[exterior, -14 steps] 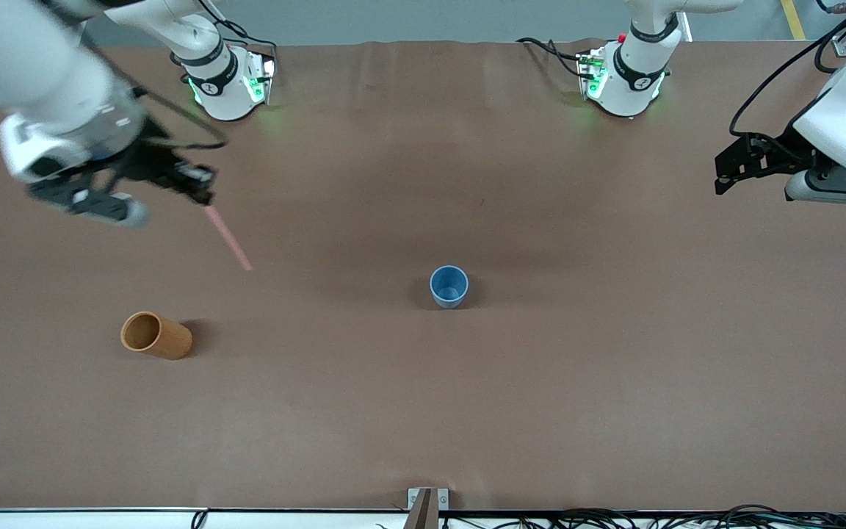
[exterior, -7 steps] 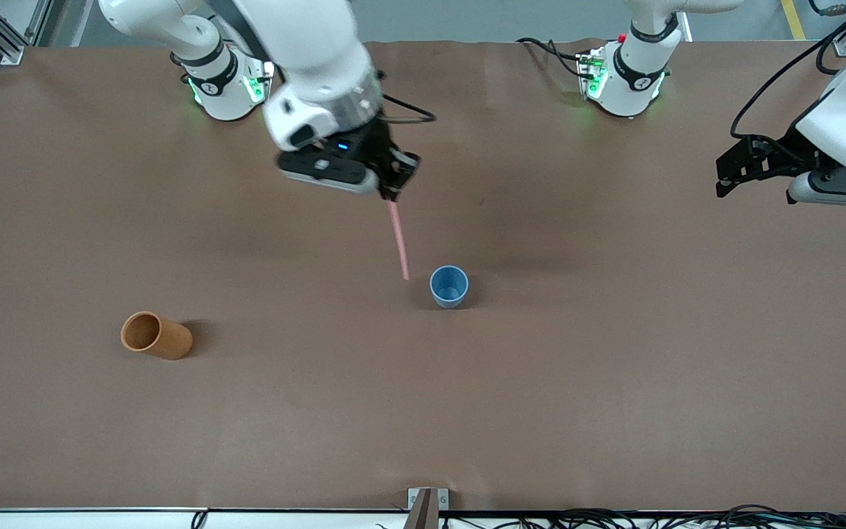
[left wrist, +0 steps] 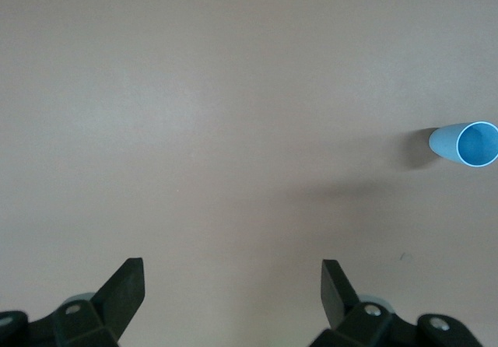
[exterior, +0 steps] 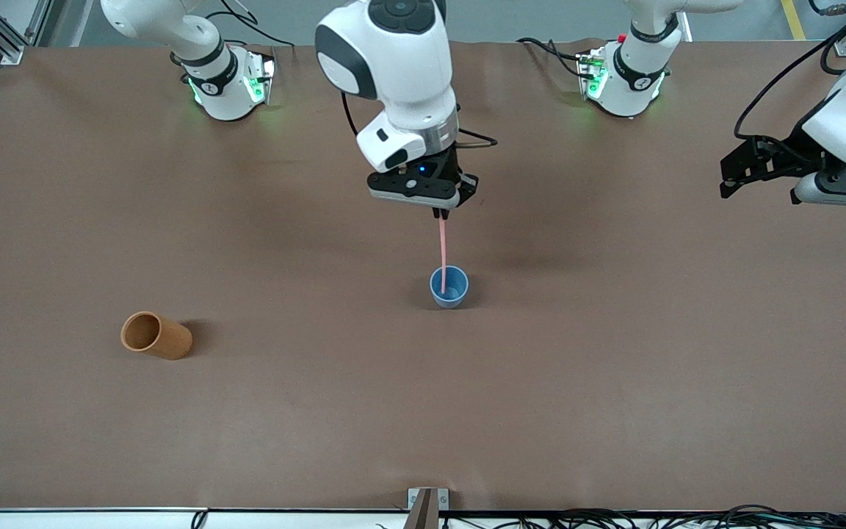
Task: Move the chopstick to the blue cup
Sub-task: 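Carry the pink chopstick with the right gripper over the blue cup, then lower the chopstick into the blue cup and open the right gripper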
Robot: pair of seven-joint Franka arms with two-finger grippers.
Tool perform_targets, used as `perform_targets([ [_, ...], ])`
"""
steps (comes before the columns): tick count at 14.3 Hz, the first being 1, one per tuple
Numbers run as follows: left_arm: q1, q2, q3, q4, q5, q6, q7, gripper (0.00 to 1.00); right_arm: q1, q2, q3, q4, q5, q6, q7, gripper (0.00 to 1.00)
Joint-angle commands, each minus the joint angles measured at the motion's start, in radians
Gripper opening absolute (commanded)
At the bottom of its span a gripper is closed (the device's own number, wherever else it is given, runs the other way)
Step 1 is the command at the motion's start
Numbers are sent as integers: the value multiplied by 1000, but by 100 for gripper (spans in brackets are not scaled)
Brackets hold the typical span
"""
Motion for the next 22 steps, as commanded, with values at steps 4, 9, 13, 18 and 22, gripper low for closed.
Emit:
perform_targets([
  [4, 8, 2, -2, 13, -14, -7, 11, 100, 46, 55, -9, 22, -40, -2, 18, 4],
  [9, 26, 2, -4, 15, -18, -5, 18, 100, 60, 91, -7, 20, -43, 9, 18, 5],
  [13, 28, 4, -4, 19, -18, -5, 19, 100, 54, 118, -7, 17, -43, 76, 5, 15],
  [18, 25, 11, -4, 21, -15, -5, 12, 100, 25, 101, -12, 20, -43, 87, -3, 80],
  [22, 25, 11, -5, 21, -14, -5, 15, 100, -74, -31, -15, 0, -34, 13, -116, 100],
])
